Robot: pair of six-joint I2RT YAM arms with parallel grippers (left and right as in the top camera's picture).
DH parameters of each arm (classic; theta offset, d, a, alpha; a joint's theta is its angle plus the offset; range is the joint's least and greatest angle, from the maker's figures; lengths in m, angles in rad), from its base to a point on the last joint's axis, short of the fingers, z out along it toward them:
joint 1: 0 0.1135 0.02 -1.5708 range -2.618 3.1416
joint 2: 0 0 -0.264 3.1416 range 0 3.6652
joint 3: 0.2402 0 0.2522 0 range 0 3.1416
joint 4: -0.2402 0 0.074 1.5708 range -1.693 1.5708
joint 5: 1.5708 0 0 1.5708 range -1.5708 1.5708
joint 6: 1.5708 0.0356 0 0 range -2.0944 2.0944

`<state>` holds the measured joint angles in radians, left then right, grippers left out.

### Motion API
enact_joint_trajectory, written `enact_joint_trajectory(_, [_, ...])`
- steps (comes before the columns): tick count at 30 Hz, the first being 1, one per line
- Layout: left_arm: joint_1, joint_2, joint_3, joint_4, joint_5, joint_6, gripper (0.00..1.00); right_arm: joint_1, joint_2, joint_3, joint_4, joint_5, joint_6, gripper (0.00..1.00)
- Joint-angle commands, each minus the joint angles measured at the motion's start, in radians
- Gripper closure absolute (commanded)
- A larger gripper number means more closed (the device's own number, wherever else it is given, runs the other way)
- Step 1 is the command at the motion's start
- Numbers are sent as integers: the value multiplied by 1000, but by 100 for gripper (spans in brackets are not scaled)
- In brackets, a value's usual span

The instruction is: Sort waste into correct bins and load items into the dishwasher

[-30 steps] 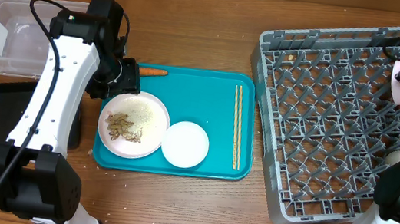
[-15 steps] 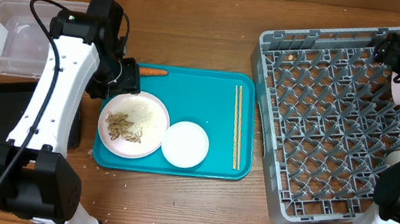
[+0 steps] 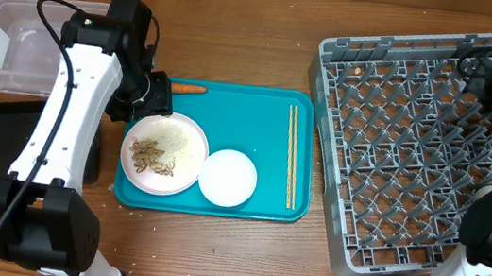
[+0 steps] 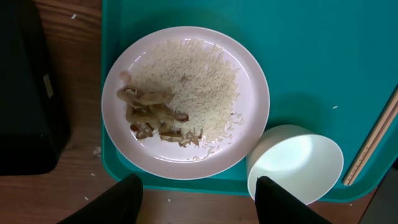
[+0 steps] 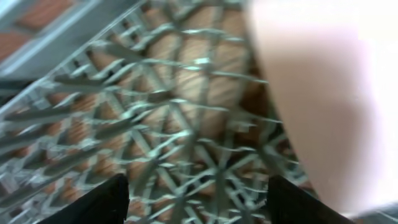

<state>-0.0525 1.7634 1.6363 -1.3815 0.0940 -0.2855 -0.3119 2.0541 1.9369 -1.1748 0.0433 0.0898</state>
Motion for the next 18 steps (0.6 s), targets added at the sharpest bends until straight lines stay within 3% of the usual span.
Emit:
enact_joint_trajectory(1, [-8,-24,15,-1,11,-7,39,0,-58,9,2,199,125,27])
enact_joint_trajectory(9, [-8,-24,15,5,11,-7,39,9,-132,9,-8,6,37,25])
enact_joint_trajectory(18, [-8,-24,15,4,11,-7,39,8,-197,9,5,12,38,24])
